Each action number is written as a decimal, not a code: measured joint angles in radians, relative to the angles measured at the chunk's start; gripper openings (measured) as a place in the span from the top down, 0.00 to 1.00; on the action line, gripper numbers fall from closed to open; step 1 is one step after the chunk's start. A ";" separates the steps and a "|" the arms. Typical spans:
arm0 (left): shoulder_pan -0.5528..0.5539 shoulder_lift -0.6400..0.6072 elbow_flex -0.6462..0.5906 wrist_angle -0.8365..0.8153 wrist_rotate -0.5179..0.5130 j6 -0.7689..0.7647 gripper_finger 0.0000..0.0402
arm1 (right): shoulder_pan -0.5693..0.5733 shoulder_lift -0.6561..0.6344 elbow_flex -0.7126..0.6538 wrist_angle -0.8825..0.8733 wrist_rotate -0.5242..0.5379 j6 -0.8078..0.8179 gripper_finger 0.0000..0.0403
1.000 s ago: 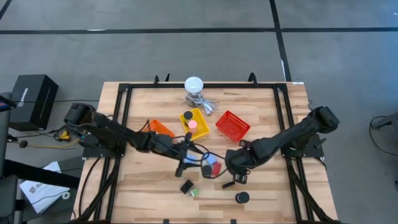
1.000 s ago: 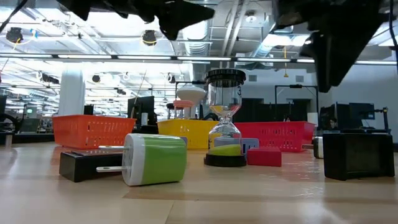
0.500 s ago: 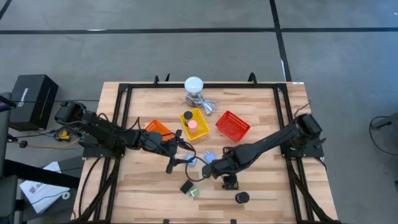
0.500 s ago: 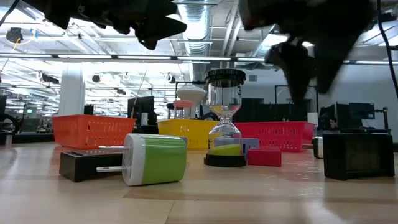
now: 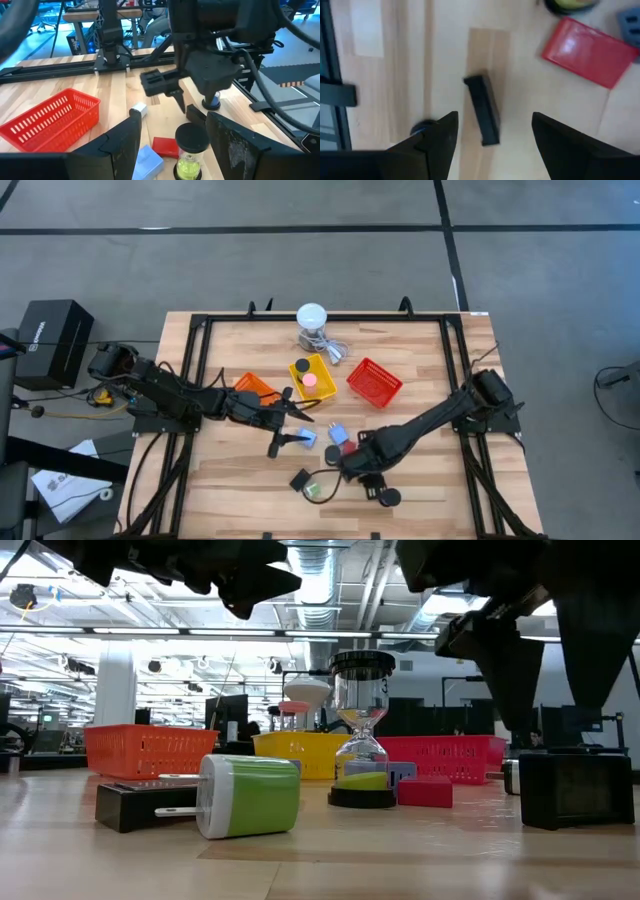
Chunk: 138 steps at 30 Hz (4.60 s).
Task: Pick & Place Office items
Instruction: Put the right black digital clock into the red basket
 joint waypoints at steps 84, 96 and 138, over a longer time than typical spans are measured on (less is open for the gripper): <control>-0.001 -0.362 0.001 -0.224 0.021 0.029 0.46 | 0.011 0.062 -0.045 0.071 0.011 -0.113 0.85; 0.000 -0.362 0.001 -0.224 0.021 0.029 0.46 | -0.029 -0.092 -0.043 -0.019 0.057 -0.115 0.85; -0.009 -0.342 0.000 -0.256 0.015 0.029 0.46 | -0.681 -0.161 -0.214 -0.101 0.216 -0.479 0.84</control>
